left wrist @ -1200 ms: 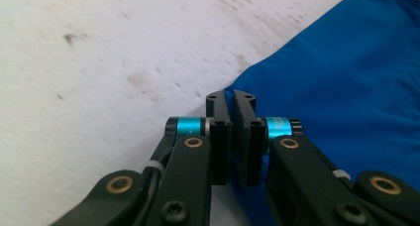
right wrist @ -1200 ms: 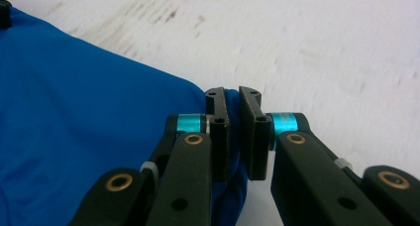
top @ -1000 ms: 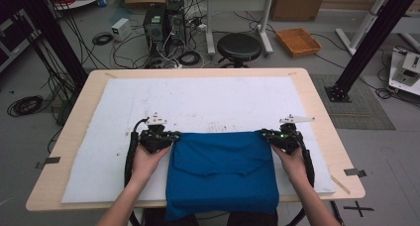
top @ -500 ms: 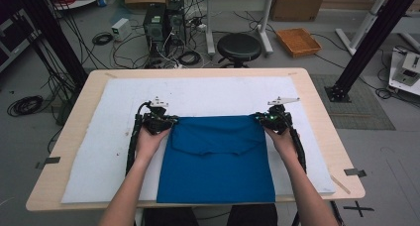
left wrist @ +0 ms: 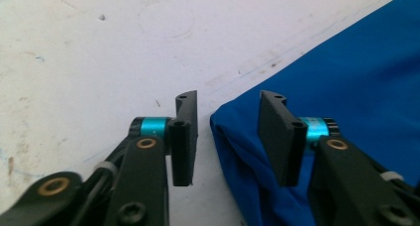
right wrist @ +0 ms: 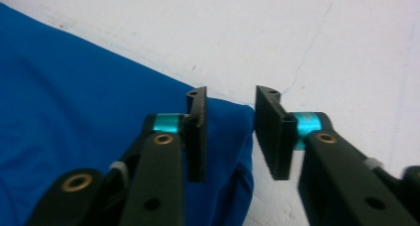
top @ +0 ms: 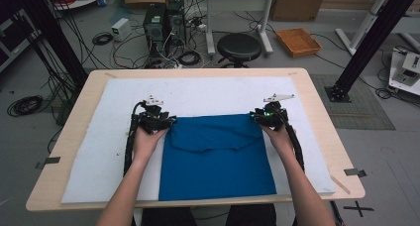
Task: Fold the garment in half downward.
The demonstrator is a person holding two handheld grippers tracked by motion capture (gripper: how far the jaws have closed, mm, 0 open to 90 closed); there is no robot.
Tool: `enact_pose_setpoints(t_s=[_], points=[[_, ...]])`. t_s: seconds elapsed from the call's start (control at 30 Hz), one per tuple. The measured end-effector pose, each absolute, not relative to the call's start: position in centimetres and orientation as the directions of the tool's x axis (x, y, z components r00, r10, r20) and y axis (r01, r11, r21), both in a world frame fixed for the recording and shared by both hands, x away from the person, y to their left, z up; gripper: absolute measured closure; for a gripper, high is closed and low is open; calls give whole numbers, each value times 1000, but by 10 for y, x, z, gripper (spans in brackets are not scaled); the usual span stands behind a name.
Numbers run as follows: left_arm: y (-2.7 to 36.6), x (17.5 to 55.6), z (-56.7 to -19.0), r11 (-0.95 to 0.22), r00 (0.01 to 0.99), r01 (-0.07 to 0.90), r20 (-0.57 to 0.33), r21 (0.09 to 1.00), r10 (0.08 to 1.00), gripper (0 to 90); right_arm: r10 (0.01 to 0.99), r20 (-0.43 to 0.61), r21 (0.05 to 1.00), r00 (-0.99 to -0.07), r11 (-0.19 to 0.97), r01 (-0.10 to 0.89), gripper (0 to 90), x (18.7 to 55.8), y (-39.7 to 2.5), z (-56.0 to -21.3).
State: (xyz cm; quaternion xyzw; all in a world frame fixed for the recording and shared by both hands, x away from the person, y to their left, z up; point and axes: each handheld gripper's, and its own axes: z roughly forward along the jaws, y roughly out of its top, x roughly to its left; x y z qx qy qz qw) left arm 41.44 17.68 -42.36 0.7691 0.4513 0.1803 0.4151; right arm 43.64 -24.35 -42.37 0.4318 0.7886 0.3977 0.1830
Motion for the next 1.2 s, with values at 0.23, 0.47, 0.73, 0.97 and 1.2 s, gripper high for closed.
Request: enact_pose_setpoints(t_s=[0.23,0.47,0.73,0.97,1.2], points=[[180,378,-413,-242,569,555,-150,796,808,552,859,34,820,-510,267,506,549,399,-248,-410],[172,350,-430,-232,566,614,-217,754,795,596,864,42,819,-502,258,512,583,361,-249,-417],[170,348,-436,-215,530,648,-230,731,816,705,881,129,806,-455,175,566,584,358,-264,-433],[165,344,-438,-234,516,649,-192,724,835,708,869,146,795,-473,182,579,607,356,-262,-433],[164,346,-440,-248,521,653,-186,716,833,741,865,125,778,-486,219,589,662,360,-253,-438]])
